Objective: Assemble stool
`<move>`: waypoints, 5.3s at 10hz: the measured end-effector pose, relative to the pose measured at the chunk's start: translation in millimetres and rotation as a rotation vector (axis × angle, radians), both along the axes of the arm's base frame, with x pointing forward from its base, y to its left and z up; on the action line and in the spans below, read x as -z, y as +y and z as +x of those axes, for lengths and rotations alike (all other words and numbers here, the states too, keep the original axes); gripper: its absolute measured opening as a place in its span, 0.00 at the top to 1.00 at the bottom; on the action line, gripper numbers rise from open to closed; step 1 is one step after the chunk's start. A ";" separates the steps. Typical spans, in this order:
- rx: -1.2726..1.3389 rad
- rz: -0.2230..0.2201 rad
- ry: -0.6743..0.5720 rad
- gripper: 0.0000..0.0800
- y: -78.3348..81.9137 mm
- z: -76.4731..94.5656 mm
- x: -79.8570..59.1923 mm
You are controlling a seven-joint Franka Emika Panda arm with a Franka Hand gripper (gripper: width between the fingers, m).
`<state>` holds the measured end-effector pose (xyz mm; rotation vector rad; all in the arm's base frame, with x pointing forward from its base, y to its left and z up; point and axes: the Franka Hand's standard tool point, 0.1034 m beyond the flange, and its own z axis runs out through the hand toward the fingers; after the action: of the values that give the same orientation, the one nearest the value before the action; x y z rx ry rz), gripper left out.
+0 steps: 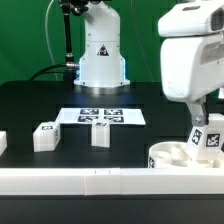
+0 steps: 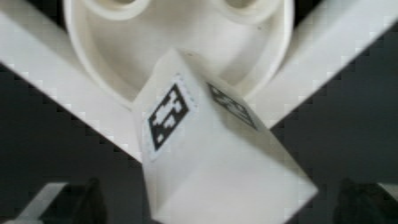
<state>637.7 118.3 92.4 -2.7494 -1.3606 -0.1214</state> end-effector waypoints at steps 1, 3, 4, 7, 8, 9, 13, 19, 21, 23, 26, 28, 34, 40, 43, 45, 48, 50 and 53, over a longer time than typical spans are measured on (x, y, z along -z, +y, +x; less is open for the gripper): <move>-0.085 -0.014 -0.002 0.19 -3.8 1.4 1.8; -0.211 -0.041 -0.016 0.19 -8.3 3.3 2.1; -0.277 -0.053 -0.021 0.19 -10.9 3.6 2.5; -0.498 -0.091 -0.036 0.19 -13.7 4.0 4.8; -0.557 -0.105 -0.041 0.19 -10.4 3.9 6.0; -0.664 -0.128 -0.044 0.19 -8.7 3.6 6.8; -0.828 -0.153 -0.057 0.19 -7.8 4.8 6.9; -0.740 -0.149 -0.048 0.58 -9.5 3.8 6.8; -0.598 -0.144 -0.040 0.58 -9.5 3.5 7.0; -0.385 -0.133 -0.030 0.58 -9.4 2.3 7.2; -0.071 -0.108 -0.021 0.58 -9.0 1.2 7.7; 0.139 -0.080 -0.037 0.58 -6.9 1.7 8.2; 0.497 -0.046 -0.022 0.58 -4.8 1.5 8.1; 1.100 0.070 -0.005 0.58 -0.9 -10.5 10.1; 1.335 0.109 0.028 0.58 -1.1 -12.5 10.8; 1.552 0.132 0.060 0.58 -0.1 -13.7 11.2; 1.808 0.158 0.102 0.58 0.8 -14.6 11.4; 2.000 0.181 0.145 0.58 2.5 -15.3 11.3; 2.264 0.196 0.192 0.58 4.8 -16.1 11.0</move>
Offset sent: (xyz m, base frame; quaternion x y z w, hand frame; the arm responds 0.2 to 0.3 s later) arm 0.0000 0.0000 0.0000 0.0000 0.0000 -0.1938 0.9810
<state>621.5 123.1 81.4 -2.3091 1.8756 -0.0443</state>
